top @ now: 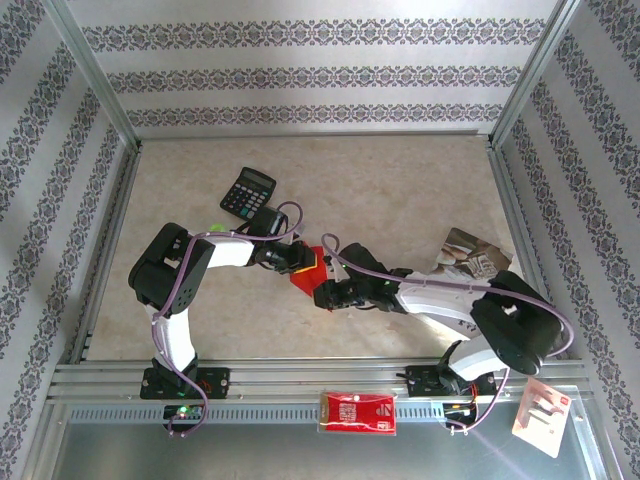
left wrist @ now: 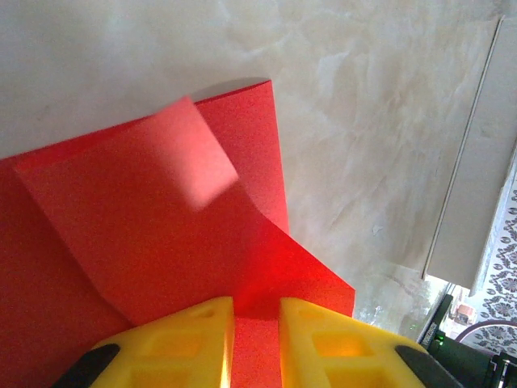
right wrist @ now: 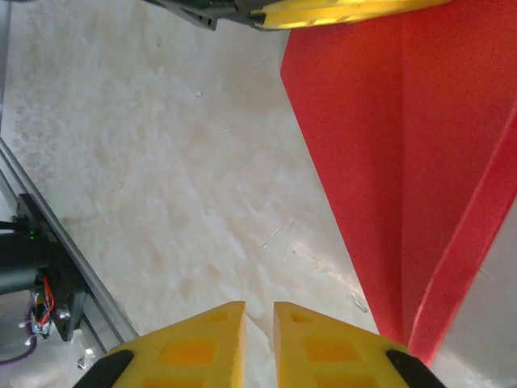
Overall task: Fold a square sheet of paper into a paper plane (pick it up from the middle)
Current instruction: Fourth fold the wing at the center of the table.
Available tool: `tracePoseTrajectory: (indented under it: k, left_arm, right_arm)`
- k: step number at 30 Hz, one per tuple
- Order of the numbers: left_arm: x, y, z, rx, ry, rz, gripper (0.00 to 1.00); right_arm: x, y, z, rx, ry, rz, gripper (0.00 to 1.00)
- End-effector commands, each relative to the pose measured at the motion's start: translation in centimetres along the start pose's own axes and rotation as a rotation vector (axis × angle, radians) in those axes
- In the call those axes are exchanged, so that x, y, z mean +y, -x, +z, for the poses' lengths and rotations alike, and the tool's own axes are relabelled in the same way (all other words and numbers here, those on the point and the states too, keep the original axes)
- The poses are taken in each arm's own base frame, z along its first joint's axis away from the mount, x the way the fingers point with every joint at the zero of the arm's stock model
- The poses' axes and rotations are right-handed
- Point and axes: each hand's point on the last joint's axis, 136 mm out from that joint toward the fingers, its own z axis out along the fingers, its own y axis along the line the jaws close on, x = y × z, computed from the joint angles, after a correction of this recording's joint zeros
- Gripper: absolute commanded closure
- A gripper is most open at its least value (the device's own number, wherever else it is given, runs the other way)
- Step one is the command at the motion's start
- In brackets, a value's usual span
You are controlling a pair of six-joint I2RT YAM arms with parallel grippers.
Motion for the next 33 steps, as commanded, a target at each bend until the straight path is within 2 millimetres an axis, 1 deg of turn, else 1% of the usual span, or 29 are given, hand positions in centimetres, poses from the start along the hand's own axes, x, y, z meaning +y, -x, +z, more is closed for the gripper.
tracePoseTrajectory:
  k: [1, 5, 13, 33]
  left_arm:
    - [4.5, -1.5, 0.5, 0.039, 0.14, -0.065, 0.79]
    - [4.4, -1.5, 0.4, 0.039, 0.14, -0.065, 0.79]
    - [4.5, -1.6, 0.4, 0.041, 0.141, -0.066, 0.79]
    - [4.5, -1.5, 0.4, 0.041, 0.141, -0.067, 0.79]
  right_arm:
    - [-0.9, 0.1, 0.7, 0.026, -0.044, -0.01, 0.85]
    - [-1.8, 0.3, 0.8, 0.025, -0.041, 0.016, 0.87]
    - [-3.2, -0.3, 0.8, 0.04, -0.064, 0.04, 0.89]
    - [-5.3, -0.6, 0.7, 0.05, -0.111, 0.062, 0.92]
